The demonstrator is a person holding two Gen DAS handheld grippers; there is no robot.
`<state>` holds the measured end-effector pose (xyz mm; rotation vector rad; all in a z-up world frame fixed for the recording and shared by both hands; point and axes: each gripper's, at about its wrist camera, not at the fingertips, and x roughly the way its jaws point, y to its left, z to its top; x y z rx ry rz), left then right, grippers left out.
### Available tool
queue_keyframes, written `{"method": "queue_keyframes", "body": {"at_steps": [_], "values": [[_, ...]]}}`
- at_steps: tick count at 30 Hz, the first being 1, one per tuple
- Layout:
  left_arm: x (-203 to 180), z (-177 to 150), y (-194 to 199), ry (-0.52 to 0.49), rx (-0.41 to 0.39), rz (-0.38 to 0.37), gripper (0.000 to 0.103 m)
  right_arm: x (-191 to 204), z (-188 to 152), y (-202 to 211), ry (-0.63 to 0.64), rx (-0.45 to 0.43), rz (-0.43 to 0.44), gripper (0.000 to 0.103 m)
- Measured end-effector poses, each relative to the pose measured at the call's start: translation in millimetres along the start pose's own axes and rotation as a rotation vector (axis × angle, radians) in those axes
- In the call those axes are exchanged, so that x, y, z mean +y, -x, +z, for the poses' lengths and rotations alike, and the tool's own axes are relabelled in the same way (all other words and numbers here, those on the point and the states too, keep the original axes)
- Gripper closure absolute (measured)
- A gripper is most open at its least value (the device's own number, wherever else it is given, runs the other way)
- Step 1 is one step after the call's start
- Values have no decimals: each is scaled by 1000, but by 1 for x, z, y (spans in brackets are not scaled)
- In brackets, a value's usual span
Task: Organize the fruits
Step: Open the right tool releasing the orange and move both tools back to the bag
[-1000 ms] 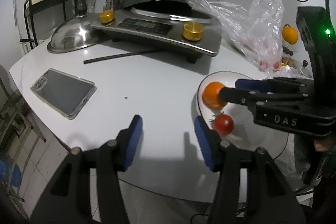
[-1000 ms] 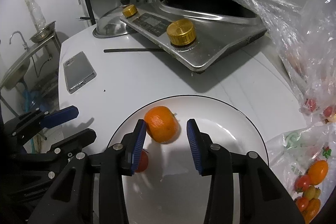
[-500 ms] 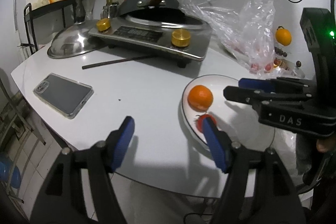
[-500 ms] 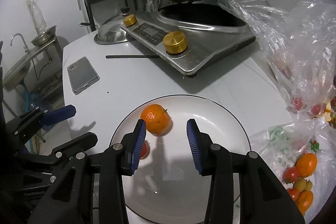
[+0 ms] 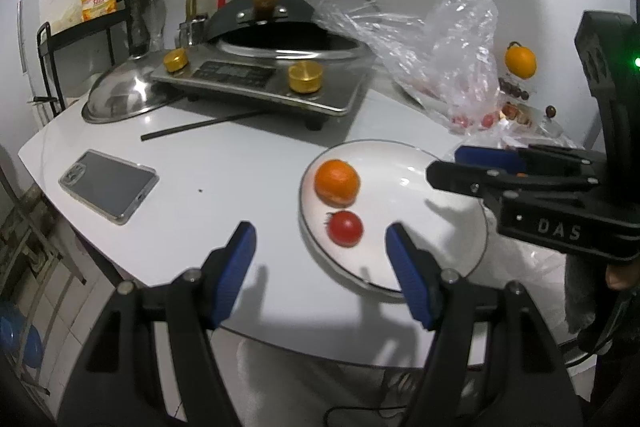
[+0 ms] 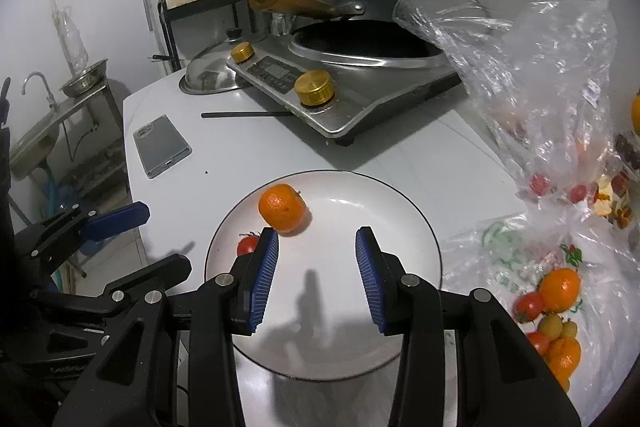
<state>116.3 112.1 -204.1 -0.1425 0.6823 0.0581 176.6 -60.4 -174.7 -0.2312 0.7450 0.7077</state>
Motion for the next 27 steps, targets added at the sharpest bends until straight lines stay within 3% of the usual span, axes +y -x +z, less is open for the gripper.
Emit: {"method": "queue_keyframes", "body": {"at_steps": [27], "values": [[-96, -1, -2, -120, 26, -33, 34, -73, -49, 69, -89, -73, -51, 60]]}}
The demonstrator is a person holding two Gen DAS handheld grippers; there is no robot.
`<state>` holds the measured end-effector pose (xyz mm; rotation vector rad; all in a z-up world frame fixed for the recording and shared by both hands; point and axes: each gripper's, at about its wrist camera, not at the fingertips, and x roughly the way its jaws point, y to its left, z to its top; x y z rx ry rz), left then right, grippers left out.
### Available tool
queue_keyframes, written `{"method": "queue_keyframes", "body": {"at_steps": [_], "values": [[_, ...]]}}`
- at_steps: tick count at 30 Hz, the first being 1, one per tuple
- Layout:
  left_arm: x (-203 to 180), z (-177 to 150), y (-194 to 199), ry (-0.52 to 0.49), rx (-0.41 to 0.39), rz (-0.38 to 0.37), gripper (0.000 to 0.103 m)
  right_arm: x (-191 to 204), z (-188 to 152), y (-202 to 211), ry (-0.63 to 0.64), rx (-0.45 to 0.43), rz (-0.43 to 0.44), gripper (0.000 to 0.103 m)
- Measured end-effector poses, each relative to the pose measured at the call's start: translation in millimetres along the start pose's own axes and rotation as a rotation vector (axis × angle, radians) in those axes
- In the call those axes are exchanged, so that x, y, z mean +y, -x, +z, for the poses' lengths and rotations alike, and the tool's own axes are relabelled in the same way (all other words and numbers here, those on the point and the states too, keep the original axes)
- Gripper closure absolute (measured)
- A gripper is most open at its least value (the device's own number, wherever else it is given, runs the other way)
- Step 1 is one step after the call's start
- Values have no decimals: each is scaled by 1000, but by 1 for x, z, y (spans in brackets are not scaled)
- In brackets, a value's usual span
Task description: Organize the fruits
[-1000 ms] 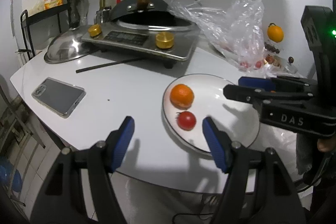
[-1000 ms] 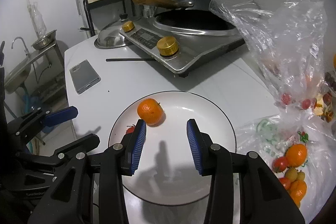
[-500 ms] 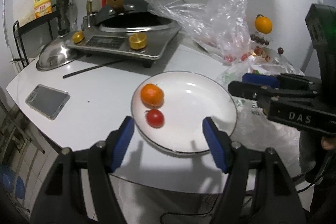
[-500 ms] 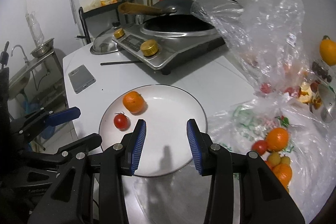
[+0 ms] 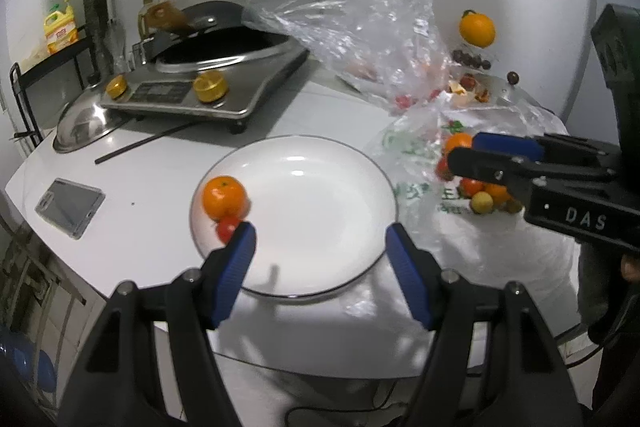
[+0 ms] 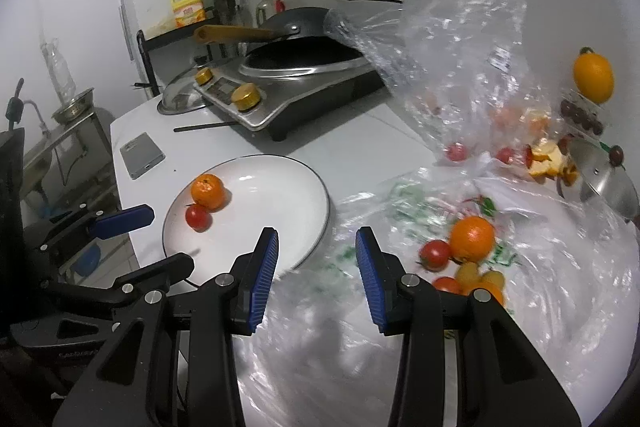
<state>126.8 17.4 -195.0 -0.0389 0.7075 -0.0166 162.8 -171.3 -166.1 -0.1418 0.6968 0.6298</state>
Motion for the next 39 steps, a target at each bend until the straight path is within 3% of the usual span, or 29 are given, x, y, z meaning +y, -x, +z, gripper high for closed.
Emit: {"method": "queue_keyframes", "body": {"at_steps": [39], "values": [[-117, 7, -34, -139, 69, -64, 34, -119, -62, 52, -152, -5, -79, 60]]}}
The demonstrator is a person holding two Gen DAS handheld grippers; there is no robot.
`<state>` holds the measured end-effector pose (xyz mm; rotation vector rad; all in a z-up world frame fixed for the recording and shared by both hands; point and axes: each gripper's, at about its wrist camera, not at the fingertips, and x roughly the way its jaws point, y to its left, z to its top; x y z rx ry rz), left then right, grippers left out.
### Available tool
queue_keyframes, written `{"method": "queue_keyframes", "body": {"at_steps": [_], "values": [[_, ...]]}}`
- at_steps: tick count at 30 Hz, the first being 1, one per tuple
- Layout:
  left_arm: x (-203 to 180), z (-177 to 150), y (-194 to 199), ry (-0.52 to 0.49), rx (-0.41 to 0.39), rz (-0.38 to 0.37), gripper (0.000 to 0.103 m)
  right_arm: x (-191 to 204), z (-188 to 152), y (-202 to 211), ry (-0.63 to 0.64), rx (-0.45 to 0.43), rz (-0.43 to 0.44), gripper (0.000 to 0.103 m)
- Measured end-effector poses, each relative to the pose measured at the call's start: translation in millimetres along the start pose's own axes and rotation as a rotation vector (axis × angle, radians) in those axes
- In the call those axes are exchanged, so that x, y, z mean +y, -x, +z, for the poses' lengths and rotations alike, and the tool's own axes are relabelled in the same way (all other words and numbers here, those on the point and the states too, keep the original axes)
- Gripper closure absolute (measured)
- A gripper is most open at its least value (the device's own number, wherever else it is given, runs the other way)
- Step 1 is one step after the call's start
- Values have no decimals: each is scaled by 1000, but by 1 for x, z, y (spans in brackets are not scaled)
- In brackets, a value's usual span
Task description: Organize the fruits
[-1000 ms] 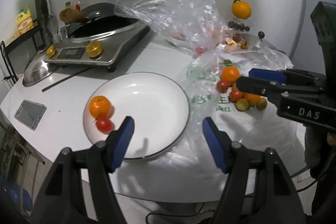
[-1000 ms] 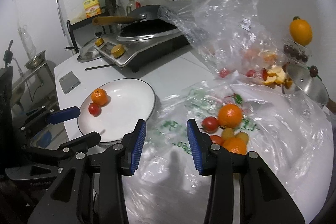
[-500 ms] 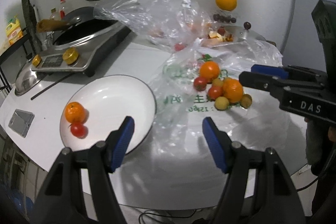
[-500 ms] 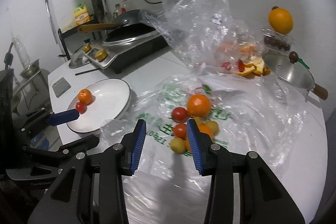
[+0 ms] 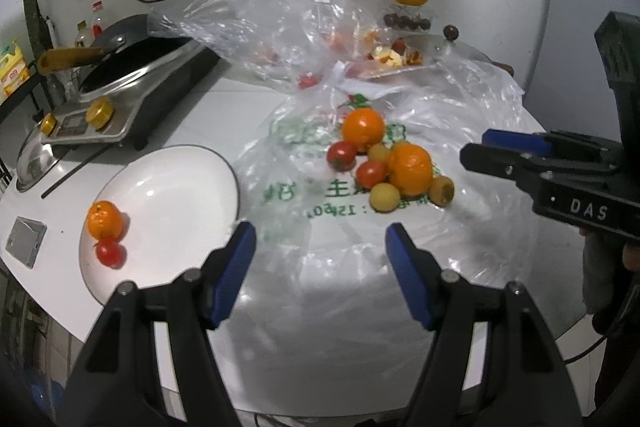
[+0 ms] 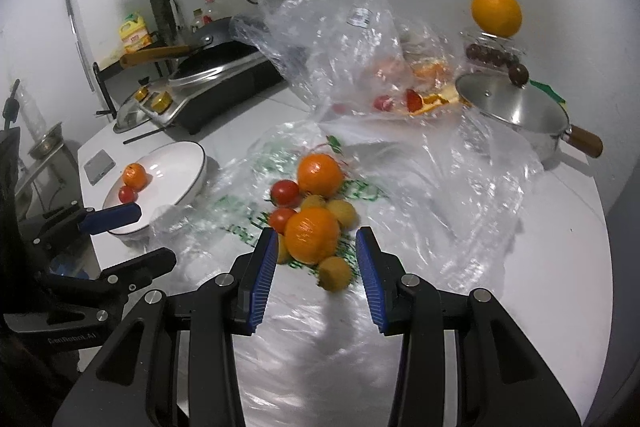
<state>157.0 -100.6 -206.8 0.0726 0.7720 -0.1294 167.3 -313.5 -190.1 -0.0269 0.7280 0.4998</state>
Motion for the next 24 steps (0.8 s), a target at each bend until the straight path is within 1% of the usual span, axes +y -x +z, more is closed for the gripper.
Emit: {"method": "queue_keyframes", "body": {"at_steps": [10, 20, 21, 23, 24], "values": [[-10, 4, -18, -2, 28, -4, 34, -13, -3, -14, -8, 33, 27, 60], [5, 7, -31, 27, 44, 7, 34, -3, 7, -44, 14, 67, 72, 60], [6, 7, -32, 29, 45, 7, 34, -2, 8, -46, 15, 70, 73, 59], [9, 7, -35, 33, 48, 7, 34, -2, 9, -52, 14, 80, 76, 51], [10, 7, -37, 35, 51, 6, 34, -2, 9, -55, 13, 85, 77, 51]]}}
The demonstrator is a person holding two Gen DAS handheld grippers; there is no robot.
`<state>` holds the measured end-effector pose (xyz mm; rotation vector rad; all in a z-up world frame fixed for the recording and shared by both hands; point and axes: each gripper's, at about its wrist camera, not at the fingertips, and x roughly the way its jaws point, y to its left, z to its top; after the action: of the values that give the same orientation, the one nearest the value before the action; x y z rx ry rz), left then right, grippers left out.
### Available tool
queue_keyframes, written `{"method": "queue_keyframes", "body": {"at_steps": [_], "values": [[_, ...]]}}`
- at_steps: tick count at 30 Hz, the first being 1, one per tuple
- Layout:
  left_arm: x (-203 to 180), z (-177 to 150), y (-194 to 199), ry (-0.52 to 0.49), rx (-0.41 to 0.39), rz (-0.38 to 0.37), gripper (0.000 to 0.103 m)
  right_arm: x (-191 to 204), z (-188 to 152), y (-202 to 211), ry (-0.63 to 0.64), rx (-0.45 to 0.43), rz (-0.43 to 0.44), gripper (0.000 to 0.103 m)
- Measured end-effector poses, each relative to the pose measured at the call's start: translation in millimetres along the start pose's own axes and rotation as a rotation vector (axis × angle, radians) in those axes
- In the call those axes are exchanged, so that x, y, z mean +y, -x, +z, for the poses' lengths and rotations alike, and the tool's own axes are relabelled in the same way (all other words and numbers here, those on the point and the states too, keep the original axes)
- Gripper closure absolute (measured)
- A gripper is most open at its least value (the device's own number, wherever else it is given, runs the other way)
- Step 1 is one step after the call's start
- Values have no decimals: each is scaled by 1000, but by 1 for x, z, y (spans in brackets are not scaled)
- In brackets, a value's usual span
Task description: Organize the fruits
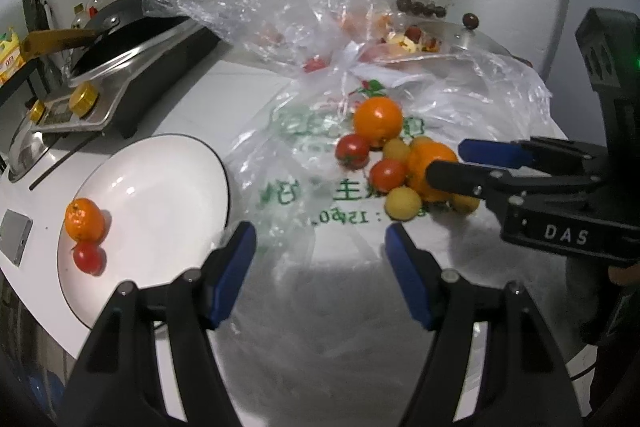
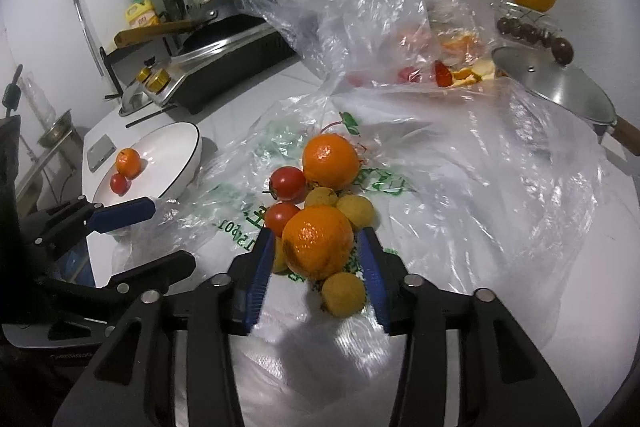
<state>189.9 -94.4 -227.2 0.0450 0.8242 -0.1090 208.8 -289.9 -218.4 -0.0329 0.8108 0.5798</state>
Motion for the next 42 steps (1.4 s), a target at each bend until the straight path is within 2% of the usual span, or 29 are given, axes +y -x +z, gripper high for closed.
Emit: {"method": "queue_keyframes", "body": {"at_steps": [7, 9, 12, 25, 36, 42], "values": [[-3, 4, -8, -2, 6, -6, 34, -2, 2, -16, 7, 41, 12, 51], [-6, 5, -9, -10, 9, -7, 34, -2, 1, -16, 16, 39, 12, 58], [-12, 6, -10, -28, 10, -8, 34, -3, 1, -15, 14, 37, 25, 58], [-49, 14, -24, -105, 2, -53, 35, -24, 0, 22, 19, -57, 28, 58], [-61, 17, -48, -125, 54, -95, 74, -38, -1, 31, -5, -87, 27, 58], [-58, 15, -51, -119, 61, -107, 75, -36, -3, 32, 2, -94, 35, 58]]}}
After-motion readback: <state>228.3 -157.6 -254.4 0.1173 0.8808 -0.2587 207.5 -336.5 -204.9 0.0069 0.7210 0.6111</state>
